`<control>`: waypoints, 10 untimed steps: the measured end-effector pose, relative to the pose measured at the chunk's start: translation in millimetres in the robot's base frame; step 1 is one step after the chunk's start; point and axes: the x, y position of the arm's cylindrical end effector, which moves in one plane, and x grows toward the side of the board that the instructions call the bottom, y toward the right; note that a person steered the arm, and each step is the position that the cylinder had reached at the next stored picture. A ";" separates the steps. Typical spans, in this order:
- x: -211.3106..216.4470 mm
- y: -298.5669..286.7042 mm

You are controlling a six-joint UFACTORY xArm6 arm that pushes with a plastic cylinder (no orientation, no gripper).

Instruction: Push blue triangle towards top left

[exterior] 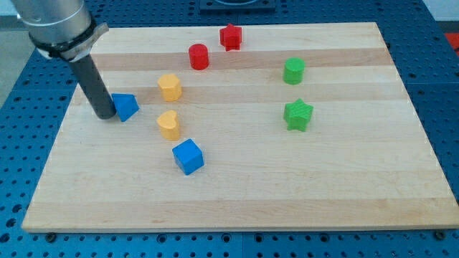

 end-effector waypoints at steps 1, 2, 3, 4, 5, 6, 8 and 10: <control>-2.5 -0.4; 11.8 -5.1; 30.8 -5.2; 50.6 -4.9; 52.1 9.0; 36.5 27.2; -23.9 36.7; -89.4 34.7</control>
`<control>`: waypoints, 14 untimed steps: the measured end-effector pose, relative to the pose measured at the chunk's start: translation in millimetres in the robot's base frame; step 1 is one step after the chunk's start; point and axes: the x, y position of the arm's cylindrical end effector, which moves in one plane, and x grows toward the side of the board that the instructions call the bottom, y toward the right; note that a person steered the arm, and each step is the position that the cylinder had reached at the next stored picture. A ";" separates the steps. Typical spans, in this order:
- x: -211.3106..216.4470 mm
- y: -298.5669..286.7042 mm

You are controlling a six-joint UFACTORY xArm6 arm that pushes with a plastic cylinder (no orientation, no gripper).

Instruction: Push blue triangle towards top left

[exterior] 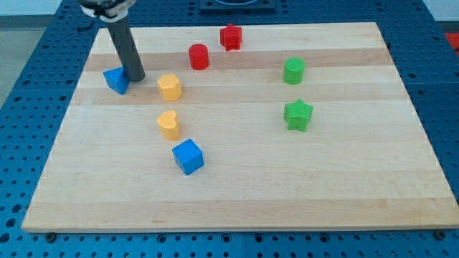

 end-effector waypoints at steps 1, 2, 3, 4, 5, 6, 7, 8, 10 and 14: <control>-2.4 -2.5; 23.3 -3.0; 28.8 -15.8; 35.4 -24.5; 58.9 -24.5; 68.1 -30.0; 65.1 -50.8; 62.6 -52.0; 51.9 -33.1; 24.0 -41.3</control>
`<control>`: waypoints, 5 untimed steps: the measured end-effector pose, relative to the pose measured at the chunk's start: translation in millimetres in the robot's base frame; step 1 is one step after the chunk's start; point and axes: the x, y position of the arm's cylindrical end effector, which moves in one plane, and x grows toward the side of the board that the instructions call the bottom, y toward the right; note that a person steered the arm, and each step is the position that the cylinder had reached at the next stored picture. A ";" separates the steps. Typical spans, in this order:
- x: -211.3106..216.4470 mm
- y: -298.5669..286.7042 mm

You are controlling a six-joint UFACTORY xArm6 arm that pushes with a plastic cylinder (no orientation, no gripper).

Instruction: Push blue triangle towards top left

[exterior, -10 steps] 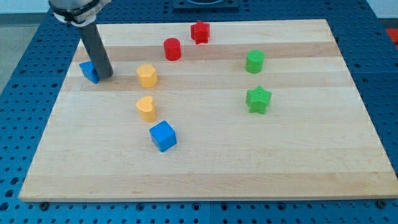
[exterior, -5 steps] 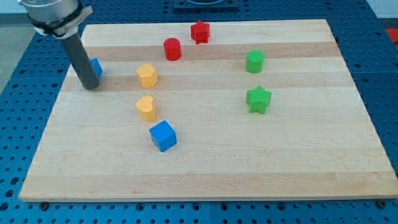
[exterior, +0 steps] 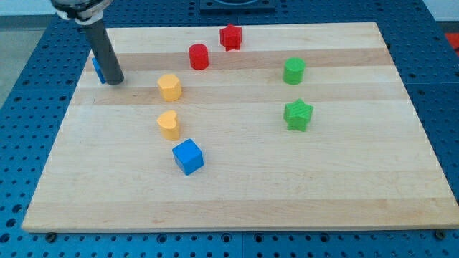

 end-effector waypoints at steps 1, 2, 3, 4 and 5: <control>2.8 -25.8; 0.0 -44.1; -2.9 -45.0; -18.5 -45.0; -34.4 -45.0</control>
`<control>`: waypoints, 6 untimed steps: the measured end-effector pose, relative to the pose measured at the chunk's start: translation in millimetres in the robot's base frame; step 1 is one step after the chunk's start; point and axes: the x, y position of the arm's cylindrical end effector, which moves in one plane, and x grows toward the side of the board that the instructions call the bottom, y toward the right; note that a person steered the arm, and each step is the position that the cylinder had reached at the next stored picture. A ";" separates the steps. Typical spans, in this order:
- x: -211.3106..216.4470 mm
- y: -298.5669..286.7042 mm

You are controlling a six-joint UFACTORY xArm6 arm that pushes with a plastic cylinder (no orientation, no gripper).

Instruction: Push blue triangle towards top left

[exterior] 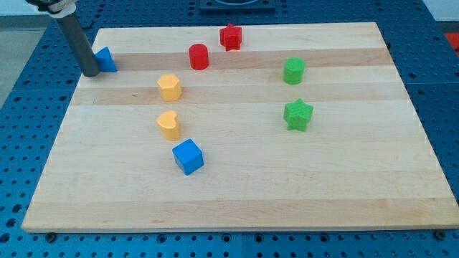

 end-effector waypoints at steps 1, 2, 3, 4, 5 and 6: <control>-5.1 0.6; -4.2 -1.6; 11.2 -3.4; 20.7 9.0; 16.2 14.3; -3.4 14.7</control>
